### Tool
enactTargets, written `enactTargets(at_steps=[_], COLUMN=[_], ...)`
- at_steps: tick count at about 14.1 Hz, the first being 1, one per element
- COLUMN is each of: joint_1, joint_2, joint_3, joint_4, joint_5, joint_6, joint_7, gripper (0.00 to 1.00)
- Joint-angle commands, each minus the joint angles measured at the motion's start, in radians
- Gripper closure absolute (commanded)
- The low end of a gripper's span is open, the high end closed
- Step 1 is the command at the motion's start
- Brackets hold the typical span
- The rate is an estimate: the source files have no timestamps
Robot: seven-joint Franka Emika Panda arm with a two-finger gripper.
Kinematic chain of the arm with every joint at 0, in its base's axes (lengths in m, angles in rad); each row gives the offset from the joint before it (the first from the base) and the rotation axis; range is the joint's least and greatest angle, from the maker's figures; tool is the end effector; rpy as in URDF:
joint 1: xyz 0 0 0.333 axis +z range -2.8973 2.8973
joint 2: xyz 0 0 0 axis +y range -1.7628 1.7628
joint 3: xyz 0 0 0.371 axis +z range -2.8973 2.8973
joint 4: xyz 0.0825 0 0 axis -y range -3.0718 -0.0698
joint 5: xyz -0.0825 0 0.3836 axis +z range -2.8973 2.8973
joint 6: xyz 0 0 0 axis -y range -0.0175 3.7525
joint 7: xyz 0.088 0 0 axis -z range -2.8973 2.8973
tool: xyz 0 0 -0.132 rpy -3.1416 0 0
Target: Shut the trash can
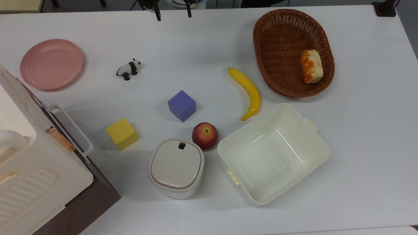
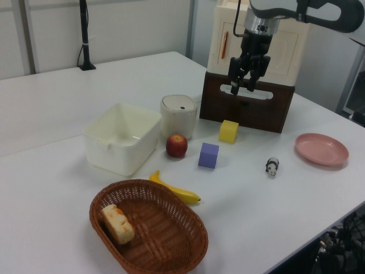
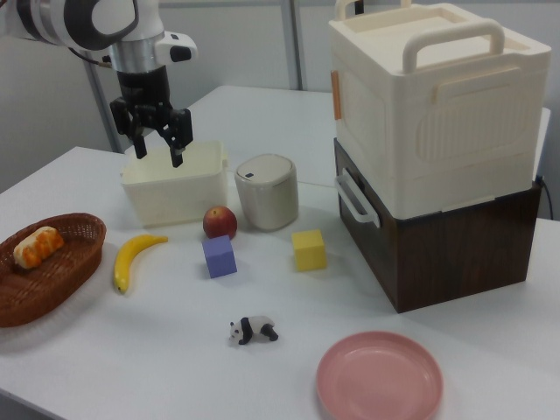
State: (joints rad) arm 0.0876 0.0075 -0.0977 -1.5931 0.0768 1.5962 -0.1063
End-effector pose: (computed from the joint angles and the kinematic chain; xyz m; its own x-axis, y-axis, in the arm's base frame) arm 0.5587 0.0045 0.6424 0.9956 0.0938 0.0036 0.0938 -0.9927 -0.0760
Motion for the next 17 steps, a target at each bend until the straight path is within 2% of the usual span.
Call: enactTargets(at_steps=[1, 5, 17], joint_1=[-0.026, -0.046, -0.048], joint_2=[-0.049, -0.060, -0.061], joint_3=[0.000, 0.000, -0.017], joint_4=[-0.044, -0.031, -0.036], joint_5=[0.009, 0.011, 0.008], joint_6=[-0.019, -0.032, -0.038], joint_7=[0.016, 0.078, 0.071], gripper=[0.00, 0.00, 0.00])
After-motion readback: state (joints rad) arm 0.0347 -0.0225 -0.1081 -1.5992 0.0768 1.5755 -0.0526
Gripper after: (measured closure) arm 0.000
